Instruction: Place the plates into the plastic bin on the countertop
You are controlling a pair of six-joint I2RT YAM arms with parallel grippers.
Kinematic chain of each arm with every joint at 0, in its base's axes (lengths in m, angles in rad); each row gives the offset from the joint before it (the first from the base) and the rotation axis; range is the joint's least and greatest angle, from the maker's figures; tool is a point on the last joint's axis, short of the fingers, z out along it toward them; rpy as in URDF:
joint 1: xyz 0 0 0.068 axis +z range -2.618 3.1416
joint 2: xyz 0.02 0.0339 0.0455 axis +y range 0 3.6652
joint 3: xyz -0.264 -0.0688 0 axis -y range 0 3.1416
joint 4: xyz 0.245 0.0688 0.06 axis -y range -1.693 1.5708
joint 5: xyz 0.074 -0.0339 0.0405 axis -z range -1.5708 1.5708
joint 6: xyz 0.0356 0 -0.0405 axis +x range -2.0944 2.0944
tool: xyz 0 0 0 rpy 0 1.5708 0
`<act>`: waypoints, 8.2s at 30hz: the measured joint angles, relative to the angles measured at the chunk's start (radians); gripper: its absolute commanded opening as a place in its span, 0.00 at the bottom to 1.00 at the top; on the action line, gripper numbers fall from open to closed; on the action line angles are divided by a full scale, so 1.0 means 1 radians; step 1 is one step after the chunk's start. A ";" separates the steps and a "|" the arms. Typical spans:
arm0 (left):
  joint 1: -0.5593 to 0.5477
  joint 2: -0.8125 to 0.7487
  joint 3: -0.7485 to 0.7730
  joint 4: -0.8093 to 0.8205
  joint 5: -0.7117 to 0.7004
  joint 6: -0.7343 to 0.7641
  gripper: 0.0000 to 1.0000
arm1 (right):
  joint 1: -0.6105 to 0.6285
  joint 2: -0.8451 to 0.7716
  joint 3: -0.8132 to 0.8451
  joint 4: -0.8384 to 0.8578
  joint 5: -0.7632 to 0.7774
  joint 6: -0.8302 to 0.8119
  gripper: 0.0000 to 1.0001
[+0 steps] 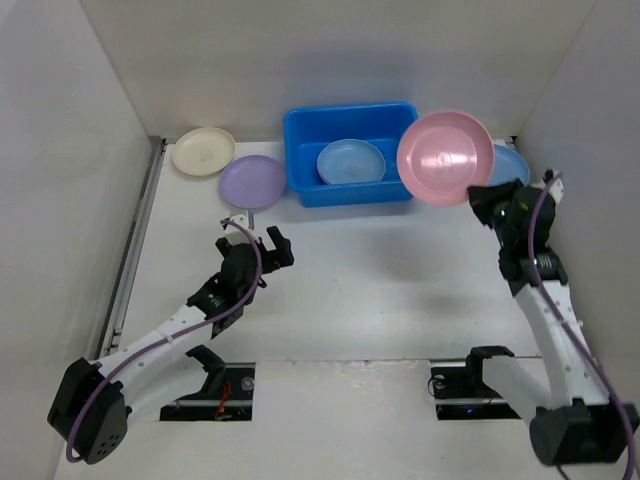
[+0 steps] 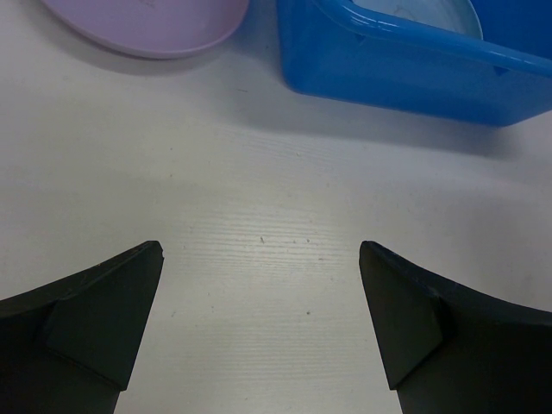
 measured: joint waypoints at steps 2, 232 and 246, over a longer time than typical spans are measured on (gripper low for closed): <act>0.000 0.001 0.000 0.000 0.000 0.000 1.00 | 0.056 0.136 0.156 0.001 0.016 -0.029 0.04; 0.672 0.979 0.501 0.260 0.471 -0.461 0.58 | 0.423 0.821 0.201 0.955 0.027 -0.365 0.78; 0.694 1.090 0.600 0.251 0.475 -0.487 0.09 | 0.410 0.821 0.188 0.966 0.019 -0.357 0.78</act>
